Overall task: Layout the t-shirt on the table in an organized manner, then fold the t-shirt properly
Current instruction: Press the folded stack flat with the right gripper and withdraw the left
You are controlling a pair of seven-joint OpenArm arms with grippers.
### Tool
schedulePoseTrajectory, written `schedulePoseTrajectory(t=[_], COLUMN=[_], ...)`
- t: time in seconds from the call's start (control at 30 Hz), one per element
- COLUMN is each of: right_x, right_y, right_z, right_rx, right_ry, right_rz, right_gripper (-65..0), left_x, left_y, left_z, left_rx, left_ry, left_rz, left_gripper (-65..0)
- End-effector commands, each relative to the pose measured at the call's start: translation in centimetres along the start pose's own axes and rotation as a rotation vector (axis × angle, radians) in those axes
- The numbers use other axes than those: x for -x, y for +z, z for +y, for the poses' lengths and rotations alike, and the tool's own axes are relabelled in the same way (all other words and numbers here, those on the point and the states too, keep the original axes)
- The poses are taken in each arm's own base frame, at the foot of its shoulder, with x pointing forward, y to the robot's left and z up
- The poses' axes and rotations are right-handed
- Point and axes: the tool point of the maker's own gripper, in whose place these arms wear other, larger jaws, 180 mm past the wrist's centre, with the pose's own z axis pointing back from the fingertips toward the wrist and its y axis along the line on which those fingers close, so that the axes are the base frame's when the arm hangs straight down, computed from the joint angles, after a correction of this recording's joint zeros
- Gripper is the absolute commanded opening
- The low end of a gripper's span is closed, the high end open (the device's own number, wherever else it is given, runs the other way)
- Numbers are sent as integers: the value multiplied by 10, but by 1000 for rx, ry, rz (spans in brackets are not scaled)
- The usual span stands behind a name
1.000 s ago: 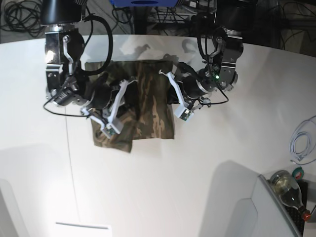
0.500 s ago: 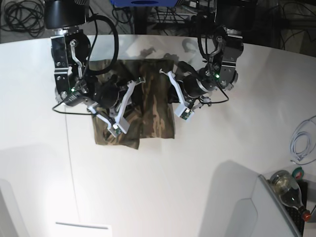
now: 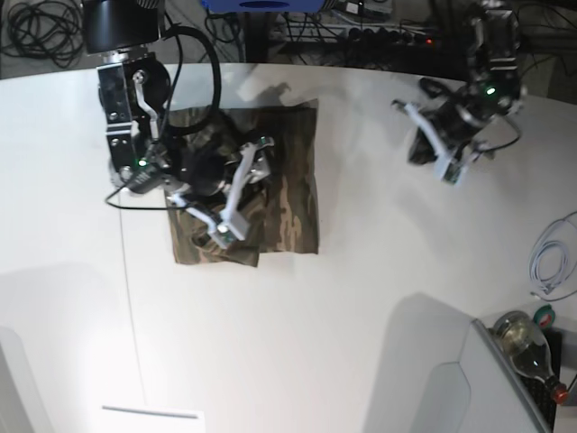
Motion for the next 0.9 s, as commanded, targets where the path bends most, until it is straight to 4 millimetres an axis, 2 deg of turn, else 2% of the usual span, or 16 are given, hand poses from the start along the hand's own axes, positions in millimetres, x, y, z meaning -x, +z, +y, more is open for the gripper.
schedulePoseTrajectory(t=[0.0, 0.13, 0.2, 0.3, 0.37, 0.43, 0.5, 0.57, 0.63, 0.7, 0.77, 0.87], right_x=[-24, -39, -48, -57, -62, -71, -78, -84, -83, -75, -56, -26], right_y=[2, -5, -11, -17, -19, -11, 14, 41, 59, 64, 61, 62], right_z=[10, 32, 46, 65, 86, 107, 108, 95, 63, 29, -5, -43], right_rx=[-23, -41, -56, -71, -102, -132, -104, -31, 74, 164, 236, 312], right_ry=[28, 51, 70, 100, 163, 237, 272, 213, 127, 65, 16, -32], right_rz=[-64, -100, -131, -146, -143, -176, -238, -305, -331, -313, -258, -185], right_gripper=[-225, -225, -225, -225, -225, -227, -231, -281, -377, -506, -624, -624], left_x=[-6, 22, 28, 31, 32, 32, 31, 30, 31, 34, 35, 35], left_y=[13, 47, 57, 64, 65, 65, 65, 65, 64, 64, 63, 62], left_z=[14, 52, 67, 79, 80, 81, 81, 82, 82, 82, 82, 81], left_rx=[-32, -146, -191, -227, -233, -234, -235, -235, -235, -234, -233, -232], left_ry=[-14, 23, 42, 59, 62, 62, 63, 62, 64, 71, 74, 79], left_rz=[-30, 16, 21, 22, 23, 23, 19, 18, 20, 25, 27, 26], left_gripper=[-650, -650, -650, -650, -650, -650, -650, -650, -650, -650, -650, -650])
